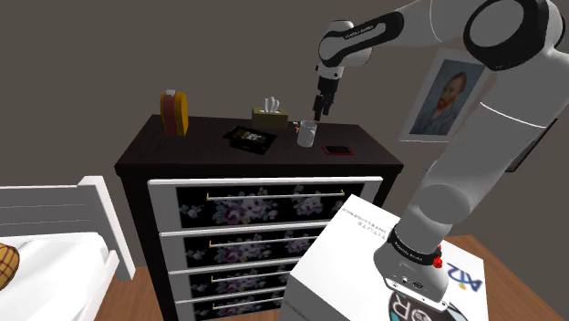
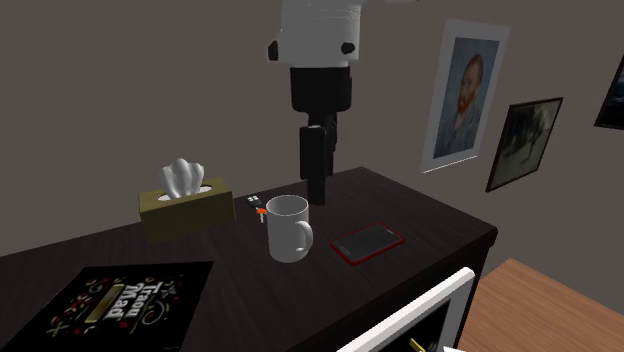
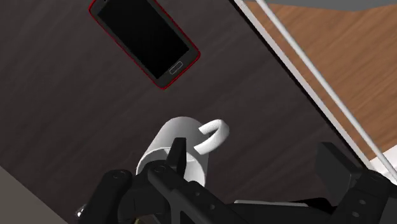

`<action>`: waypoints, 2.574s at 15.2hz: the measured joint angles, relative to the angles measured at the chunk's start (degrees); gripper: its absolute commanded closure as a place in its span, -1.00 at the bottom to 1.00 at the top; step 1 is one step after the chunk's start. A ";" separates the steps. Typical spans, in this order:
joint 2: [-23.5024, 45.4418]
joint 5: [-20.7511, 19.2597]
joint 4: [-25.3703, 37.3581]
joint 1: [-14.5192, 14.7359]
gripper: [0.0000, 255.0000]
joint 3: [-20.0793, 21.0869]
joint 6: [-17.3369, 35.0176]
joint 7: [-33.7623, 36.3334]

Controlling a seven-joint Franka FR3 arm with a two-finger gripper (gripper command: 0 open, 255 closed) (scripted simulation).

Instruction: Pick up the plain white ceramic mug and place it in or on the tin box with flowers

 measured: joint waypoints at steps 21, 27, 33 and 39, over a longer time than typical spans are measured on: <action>29.78 12.12 21.85 -6.80 -1.00 -1.83 3.48 -16.19; 29.85 12.15 21.85 -6.82 1.00 -1.82 3.57 -16.22; 29.86 12.15 21.85 -6.82 1.00 -1.82 3.57 -16.22; 29.17 11.86 22.46 -6.75 1.00 -1.96 2.31 -16.06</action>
